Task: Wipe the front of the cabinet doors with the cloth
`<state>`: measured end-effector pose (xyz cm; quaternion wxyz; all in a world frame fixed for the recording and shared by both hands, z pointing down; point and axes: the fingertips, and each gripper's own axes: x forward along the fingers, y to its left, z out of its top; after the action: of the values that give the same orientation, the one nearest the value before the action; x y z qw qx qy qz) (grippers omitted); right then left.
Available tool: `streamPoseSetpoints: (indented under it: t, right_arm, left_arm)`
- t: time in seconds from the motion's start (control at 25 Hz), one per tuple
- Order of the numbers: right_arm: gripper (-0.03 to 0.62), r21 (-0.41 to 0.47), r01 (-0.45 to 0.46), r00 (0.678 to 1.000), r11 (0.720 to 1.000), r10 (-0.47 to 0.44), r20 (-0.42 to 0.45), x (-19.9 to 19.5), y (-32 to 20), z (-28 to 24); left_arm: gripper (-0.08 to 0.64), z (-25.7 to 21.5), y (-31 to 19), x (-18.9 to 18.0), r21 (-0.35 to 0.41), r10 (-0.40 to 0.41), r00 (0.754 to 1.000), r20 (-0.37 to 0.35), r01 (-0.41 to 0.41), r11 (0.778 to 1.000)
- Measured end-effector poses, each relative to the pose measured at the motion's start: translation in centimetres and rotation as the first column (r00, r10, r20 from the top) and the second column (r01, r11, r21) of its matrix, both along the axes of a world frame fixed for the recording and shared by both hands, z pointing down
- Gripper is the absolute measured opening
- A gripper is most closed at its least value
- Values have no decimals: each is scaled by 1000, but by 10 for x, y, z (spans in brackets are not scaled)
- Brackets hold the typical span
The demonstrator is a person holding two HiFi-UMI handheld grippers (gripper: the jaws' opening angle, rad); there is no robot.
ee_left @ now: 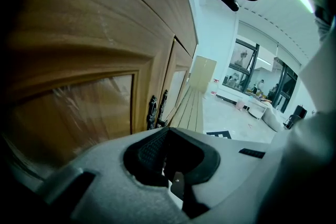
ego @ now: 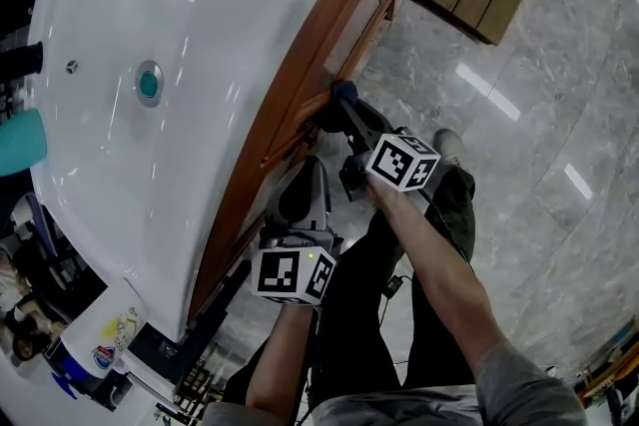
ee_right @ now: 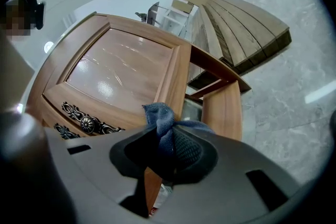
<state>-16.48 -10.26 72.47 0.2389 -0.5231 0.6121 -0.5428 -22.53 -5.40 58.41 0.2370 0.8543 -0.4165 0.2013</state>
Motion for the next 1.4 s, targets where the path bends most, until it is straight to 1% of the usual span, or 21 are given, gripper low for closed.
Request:
streamPoseSetpoints:
  t: [0.2,0.48,0.6,0.8,1.12,1.24,1.4]
  right_arm:
    - [80,-1,18,1000,1000,-18,20,-1,-2,-10]
    - [80,14,55,998,998,-55,15,2,-4,-29]
    - [80,52,83,996,995,-84,7,5,-8,-47]
    - [80,122,146,989,982,-147,5,9,-17,-90]
    - [78,167,195,980,966,-201,16,9,-20,-142]
    - [78,191,187,978,964,-200,52,7,-19,-166]
    - [78,194,153,975,969,-180,131,3,-14,-189]
  left_arm:
    - [8,-6,0,1,-3,-6,1000,4,6,1000]
    - [8,-17,4,5,-14,-11,1000,1,11,1000]
    - [8,-24,4,6,-15,-19,1000,-6,19,1000]
    - [8,-34,9,10,-27,-39,999,-17,39,999]
    - [8,-61,10,15,-15,-77,996,-36,76,997]
    - [8,-70,10,11,-13,-102,994,-34,101,995]
    - [8,-82,9,8,-11,-137,990,-39,136,991]
